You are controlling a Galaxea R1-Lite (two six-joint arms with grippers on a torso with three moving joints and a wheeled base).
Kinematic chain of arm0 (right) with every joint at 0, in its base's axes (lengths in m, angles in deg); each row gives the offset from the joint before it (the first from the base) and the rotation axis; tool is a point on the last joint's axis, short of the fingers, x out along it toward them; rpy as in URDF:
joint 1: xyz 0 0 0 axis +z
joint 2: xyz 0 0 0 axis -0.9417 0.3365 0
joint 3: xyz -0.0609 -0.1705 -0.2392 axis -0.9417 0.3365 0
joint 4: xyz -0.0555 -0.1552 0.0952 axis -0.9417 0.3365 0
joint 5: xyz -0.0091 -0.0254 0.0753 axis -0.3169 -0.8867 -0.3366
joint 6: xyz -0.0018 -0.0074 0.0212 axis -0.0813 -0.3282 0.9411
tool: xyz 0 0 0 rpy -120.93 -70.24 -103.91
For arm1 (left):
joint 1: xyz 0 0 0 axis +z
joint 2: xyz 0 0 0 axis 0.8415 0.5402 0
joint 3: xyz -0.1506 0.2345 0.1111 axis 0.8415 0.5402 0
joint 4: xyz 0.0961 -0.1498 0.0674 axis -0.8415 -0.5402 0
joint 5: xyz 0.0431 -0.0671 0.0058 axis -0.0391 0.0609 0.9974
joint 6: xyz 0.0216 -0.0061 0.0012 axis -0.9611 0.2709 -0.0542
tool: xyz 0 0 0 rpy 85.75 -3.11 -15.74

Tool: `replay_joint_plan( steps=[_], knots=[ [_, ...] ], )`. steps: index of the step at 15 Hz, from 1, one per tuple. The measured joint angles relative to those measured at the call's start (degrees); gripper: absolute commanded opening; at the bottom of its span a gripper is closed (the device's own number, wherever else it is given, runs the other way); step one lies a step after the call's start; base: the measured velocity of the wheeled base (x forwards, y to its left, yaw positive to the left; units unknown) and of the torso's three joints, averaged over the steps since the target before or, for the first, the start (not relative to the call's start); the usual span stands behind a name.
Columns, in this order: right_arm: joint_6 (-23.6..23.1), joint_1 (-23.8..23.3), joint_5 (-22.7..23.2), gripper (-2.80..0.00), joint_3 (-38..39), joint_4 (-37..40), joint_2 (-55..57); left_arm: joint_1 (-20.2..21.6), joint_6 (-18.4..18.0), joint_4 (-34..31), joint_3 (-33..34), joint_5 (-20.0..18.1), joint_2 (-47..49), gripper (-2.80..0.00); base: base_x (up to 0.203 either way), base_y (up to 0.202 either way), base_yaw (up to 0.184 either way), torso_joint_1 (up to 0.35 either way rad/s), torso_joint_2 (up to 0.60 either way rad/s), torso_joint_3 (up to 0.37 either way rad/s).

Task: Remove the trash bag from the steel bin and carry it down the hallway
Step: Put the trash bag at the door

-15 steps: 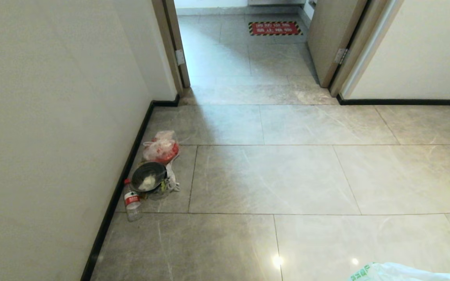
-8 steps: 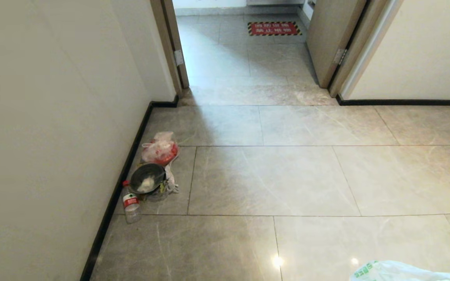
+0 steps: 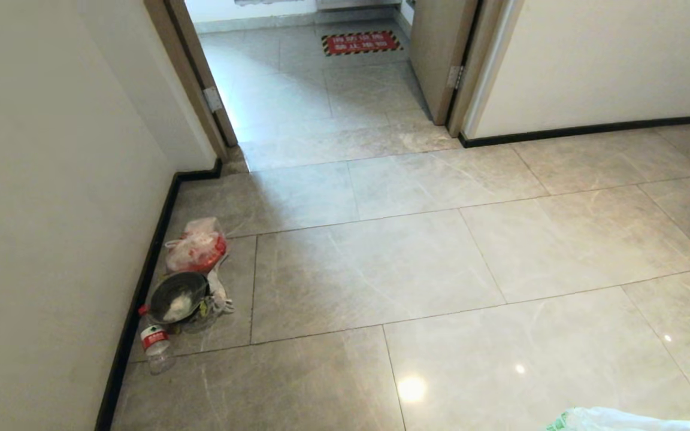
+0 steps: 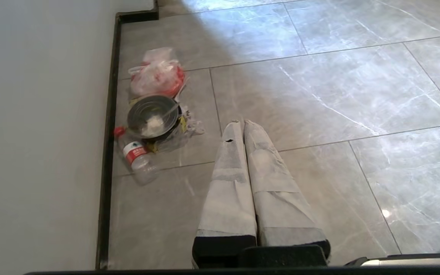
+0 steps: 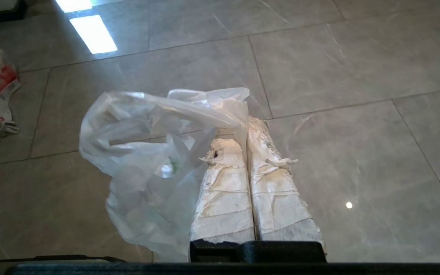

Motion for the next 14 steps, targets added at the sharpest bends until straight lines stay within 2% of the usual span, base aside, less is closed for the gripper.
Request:
replay_joint_plan(
  steps=[7,14],
  knots=[
    [-0.23,-0.02,-0.06,-2.8,-0.04,0.24,0.02,-0.02,0.0,-0.01,0.0,-0.02,0.0,-2.8,-0.001,0.0,0.012,0.0,0.0,0.0],
    [-0.27,0.0,-0.09,-2.8,-0.01,0.11,0.02,-0.01,0.06,0.0,0.0,0.0,0.0,-2.8,0.001,-0.017,0.165,0.002,0.0,0.001]
  ],
)
